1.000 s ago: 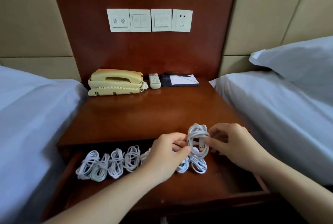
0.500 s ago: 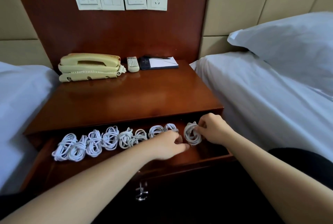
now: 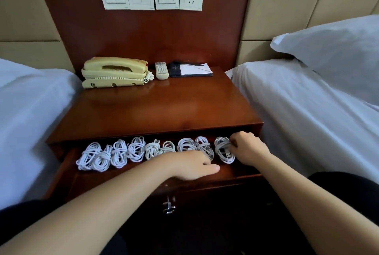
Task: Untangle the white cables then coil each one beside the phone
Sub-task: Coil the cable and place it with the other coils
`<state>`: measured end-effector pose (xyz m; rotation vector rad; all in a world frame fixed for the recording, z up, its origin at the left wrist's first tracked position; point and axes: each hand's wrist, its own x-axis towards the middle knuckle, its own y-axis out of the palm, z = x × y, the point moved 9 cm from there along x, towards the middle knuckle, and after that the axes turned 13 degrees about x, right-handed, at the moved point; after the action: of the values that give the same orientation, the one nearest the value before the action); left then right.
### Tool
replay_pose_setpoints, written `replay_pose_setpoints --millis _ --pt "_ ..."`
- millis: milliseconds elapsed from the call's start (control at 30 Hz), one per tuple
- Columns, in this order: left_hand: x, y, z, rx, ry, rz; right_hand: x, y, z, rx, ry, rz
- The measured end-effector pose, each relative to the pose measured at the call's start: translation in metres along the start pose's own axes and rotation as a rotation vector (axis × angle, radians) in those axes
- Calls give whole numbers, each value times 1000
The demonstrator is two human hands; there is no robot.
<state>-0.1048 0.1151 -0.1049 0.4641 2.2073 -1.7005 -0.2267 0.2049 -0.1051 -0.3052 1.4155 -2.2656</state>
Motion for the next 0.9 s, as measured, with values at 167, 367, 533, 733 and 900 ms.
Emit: replay_pose_setpoints --millis 167,367,533,733,900 --pt "-37 -4 29 88 -94 -71 -29 -17 32 44 -152 19" --pt "-95 16 67 46 -258 -133 -92 8 83 403 -498 339" --pt "-120 44 90 84 -325 -183 -97 35 82 189 -605 326" --pt "-123 24 95 330 -373 -500 -85 30 90 70 -670 124" --pt "-107 6 111 447 -440 -641 -55 27 92 52 -622 93"
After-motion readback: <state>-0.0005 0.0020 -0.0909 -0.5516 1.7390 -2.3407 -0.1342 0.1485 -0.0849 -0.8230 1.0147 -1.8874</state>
